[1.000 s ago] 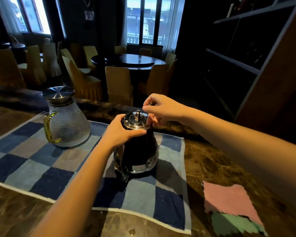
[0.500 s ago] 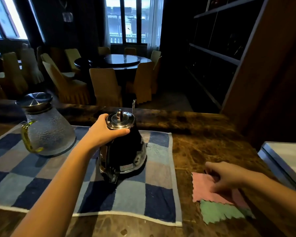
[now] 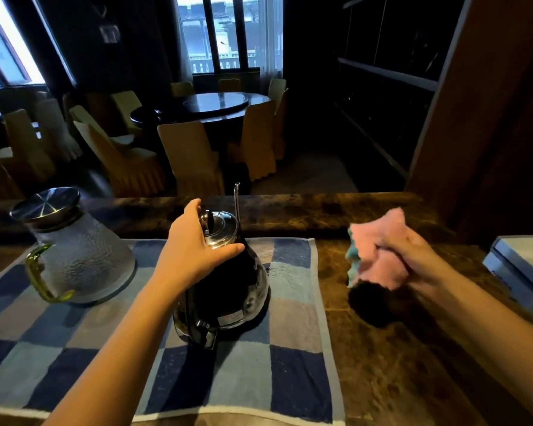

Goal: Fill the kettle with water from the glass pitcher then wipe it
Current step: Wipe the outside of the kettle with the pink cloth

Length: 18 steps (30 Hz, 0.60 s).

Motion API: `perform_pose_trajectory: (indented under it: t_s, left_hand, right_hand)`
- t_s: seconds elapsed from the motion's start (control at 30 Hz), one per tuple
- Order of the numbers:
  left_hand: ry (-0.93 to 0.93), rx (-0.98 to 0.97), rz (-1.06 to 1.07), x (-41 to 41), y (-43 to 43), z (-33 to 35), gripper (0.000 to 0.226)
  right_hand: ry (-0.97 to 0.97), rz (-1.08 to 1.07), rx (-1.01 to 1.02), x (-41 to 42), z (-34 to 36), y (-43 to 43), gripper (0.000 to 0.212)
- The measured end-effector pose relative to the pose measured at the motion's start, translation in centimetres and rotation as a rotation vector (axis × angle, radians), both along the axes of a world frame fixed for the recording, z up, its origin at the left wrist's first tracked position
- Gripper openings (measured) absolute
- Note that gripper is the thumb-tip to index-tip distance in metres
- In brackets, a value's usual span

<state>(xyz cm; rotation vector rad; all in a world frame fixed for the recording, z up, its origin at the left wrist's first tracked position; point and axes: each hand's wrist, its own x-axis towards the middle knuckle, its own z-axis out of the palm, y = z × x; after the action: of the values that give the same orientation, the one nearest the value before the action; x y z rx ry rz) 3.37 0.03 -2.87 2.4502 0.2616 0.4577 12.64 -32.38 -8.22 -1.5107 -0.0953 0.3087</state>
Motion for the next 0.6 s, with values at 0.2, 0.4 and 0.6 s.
perform_pose_trajectory:
  t_s: [0.2,0.4,0.6]
  left_hand:
    - [-0.009,-0.009,0.039,-0.1,0.1,-0.2,0.110]
    - [-0.021,-0.034,0.054,-0.3,0.1,-0.4,0.109]
    - [-0.033,-0.014,0.075,-0.4,-0.2,-0.4,0.115]
  right_hand:
    - [0.038,-0.126,0.059,2.1,-1.4,9.7,0.033]
    - [-0.277,0.312,-0.058,1.9,0.6,16.8,0.012]
    - [-0.211,0.285,0.132,0.2,-2.1,18.6,0.052]
